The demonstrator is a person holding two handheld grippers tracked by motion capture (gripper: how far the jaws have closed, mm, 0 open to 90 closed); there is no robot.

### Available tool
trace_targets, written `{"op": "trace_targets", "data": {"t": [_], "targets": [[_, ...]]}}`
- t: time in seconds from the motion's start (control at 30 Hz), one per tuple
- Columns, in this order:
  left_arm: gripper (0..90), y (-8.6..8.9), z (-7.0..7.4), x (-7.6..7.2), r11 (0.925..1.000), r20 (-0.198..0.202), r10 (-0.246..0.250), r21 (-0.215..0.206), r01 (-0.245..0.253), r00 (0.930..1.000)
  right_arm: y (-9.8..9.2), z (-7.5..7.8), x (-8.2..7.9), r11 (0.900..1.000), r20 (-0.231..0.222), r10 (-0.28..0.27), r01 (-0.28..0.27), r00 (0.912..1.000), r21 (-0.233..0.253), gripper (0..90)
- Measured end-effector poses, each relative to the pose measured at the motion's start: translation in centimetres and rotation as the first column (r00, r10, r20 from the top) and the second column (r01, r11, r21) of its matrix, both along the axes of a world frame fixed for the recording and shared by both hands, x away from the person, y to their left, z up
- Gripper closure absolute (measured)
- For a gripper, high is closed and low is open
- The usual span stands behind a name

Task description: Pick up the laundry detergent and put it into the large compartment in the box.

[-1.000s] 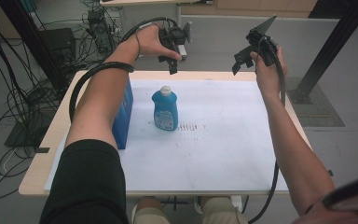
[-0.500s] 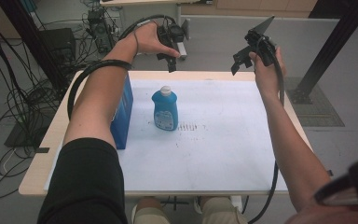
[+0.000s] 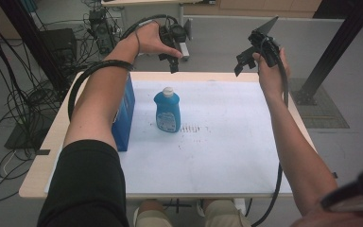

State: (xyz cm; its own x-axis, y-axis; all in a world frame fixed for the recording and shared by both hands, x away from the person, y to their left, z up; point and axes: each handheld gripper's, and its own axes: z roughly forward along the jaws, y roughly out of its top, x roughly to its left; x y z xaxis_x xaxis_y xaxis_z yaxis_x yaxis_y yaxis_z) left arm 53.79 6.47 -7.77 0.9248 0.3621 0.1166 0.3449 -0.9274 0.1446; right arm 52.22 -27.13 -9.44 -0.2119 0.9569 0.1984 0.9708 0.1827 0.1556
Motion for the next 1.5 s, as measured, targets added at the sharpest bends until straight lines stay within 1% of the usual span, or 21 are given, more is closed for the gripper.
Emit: {"op": "trace_targets", "data": {"t": [0.13,0.17,0.27,0.37,0.43,0.77,0.87,1.03,1.13,1.37,1.4,1.5], "targets": [[8.2,-0.05,0.10,-0.01,1.0000,-0.004,-0.002,0.003,0.002,1.0000,0.05,-0.01,-0.01,1.000,0.000,0.002,-0.002,1.0000,0.001,6.6],[8.2,0.02,0.07,-0.09,1.0000,-0.001,-0.001,-0.001,0.001,1.0000,0.06,0.01,-0.01,1.000,-0.002,0.002,-0.002,1.0000,0.001,6.6],[8.2,-0.03,0.19,-0.04,1.0000,-0.006,-0.003,0.005,0.003,1.0000,0.05,0.06,-0.13,1.000,0.002,0.003,-0.003,1.0000,0.003,6.6],[8.2,0.07,0.10,-0.15,1.0000,-0.004,0.000,0.000,0.000,1.0000,0.08,0.09,-0.15,1.000,0.002,0.002,-0.002,1.0000,0.003,6.6],[8.2,0.04,0.12,-0.11,1.0000,-0.006,-0.002,0.005,0.002,1.0000,0.13,0.08,-0.14,1.000,0.000,0.002,-0.002,1.0000,0.002,6.5],[8.2,0.29,0.40,-0.30,1.0000,0.001,-0.002,-0.005,0.002,1.0000,0.23,0.08,-0.13,1.000,-0.004,0.002,-0.002,1.0000,0.006,6.3],[8.2,0.35,0.39,-0.23,1.0000,-0.006,-0.002,0.002,0.002,1.0000,0.37,0.05,-0.13,1.000,-0.004,0.006,-0.005,1.0000,0.006,6.3],[8.2,0.64,0.42,-0.35,1.0000,-0.004,0.002,0.003,-0.002,1.0000,0.48,0.03,-0.14,1.000,-0.005,0.006,-0.006,1.0000,0.005,6.3],[8.2,0.60,0.51,-0.42,1.0000,-0.005,0.001,0.006,-0.001,1.0000,0.37,0.08,-0.25,1.000,-0.004,0.005,-0.005,1.0000,0.008,6.3],[8.2,0.62,0.56,-0.63,1.0000,-0.003,-0.002,-0.006,0.002,1.0000,0.31,0.31,-0.52,1.000,0.002,0.007,-0.007,1.0000,0.009,6.1],[8.2,0.51,0.64,-0.56,1.0000,-0.006,-0.006,0.001,0.006,1.0000,0.30,0.32,-0.53,1.000,0.002,0.007,-0.007,1.0000,0.010,6.1],[8.2,0.53,0.64,-0.59,1.0000,-0.005,-0.006,0.000,0.006,1.0000,0.21,0.42,-0.61,1.000,0.004,0.005,-0.005,1.0000,0.011,6.1]]}}
